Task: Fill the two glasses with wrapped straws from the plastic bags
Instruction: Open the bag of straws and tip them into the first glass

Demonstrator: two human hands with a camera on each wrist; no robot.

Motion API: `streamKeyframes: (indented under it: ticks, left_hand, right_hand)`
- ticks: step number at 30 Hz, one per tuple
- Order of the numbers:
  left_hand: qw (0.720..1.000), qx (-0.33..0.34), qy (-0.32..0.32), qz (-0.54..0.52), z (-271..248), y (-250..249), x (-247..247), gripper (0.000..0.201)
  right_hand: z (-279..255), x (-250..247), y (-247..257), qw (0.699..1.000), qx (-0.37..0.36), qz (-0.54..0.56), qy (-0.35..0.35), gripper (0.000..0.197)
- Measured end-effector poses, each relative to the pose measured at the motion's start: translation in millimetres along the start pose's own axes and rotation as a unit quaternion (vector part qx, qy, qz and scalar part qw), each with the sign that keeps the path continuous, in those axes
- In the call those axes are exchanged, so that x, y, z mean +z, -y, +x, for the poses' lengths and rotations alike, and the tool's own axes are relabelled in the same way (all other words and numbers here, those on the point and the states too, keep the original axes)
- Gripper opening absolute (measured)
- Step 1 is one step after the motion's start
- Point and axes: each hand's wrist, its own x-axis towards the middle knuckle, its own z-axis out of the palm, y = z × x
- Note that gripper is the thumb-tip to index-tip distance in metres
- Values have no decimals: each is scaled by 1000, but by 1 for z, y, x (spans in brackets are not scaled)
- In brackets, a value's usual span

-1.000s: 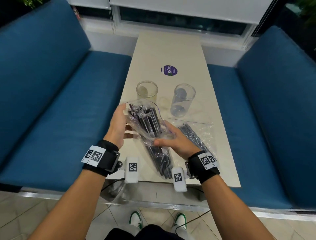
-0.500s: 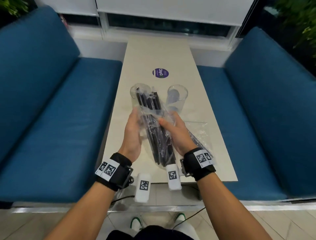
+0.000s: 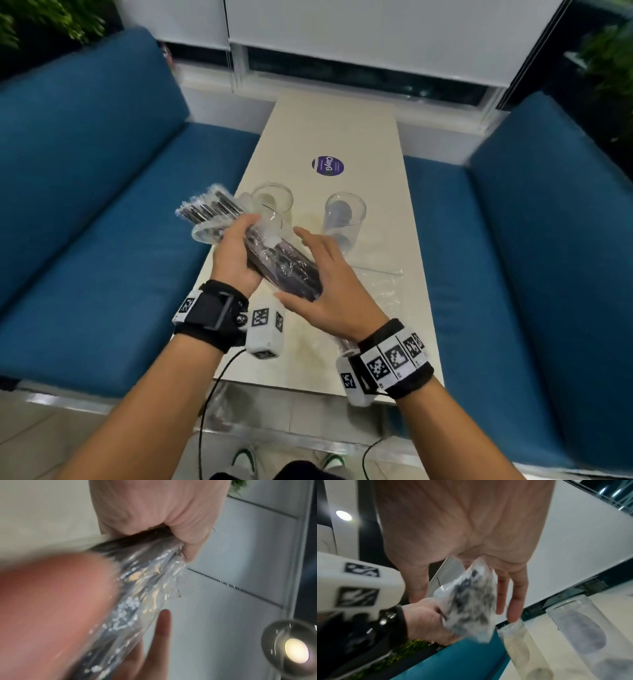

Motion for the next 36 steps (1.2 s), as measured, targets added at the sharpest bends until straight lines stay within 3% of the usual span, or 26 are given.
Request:
streamKeyframes:
  ticks: [3,7,11,15,18,20,22,24,26,28,29,31,33,34,36]
  left_hand:
    - [999,-11,8,-39,-6,3,13,23]
    - [997,-39,1,-72,-16,22,24,37]
    - [993,-94,19,-65,-24,42,31,43]
    - [985,-154,23,-80,-16,38,43,47]
    - [981,-189,48,-6,3,24,39,73]
    - [977,-183,107,35,15,13,30,104]
    - [978,-157,124,55,29,2,13,123]
    - [983,-133,95,79,54,-14,-8,114]
    - [981,-72,41,173,68,-18,-17,79]
    - [943,1,-9,333,93,-27,-23,47]
    - [913,37,-21,406,108,-29,-26,47]
    - [843,102,-17,527,139,-33,-27,75]
    - [765,143,6,628,161,-35,-21,116]
    - [740,146,21,656,170,-34,-17,132]
    - [721,151,42,676,187,-29,-13,153]
  right_hand:
    - [-10,-3,-14,993,-52,75,-80,72]
    - [-10,4,-20,944,-23,192,-266,59]
    - [6,7,-9,908,-61,274,-312,61]
    - [40,-5,-4,891,-57,277,-355,28]
    - [69,-17,1,893,-62,235,-379,22]
    - [91,-30,9,894,-72,215,-386,22]
    - [115,-46,16,892,-83,205,-394,22]
    - [147,-58,25,885,-92,196,-412,21]
    - [168,-74,29,883,-98,191,-418,22]
    - [196,-79,31,889,-93,171,-415,22]
    - [209,-79,31,896,-89,154,-408,22]
    - [230,-72,28,911,-79,121,-387,22]
    - [246,-59,21,923,-63,87,-369,20]
    - [253,-52,16,930,-53,71,-358,20]
    - [261,-35,2,943,-32,47,-328,19]
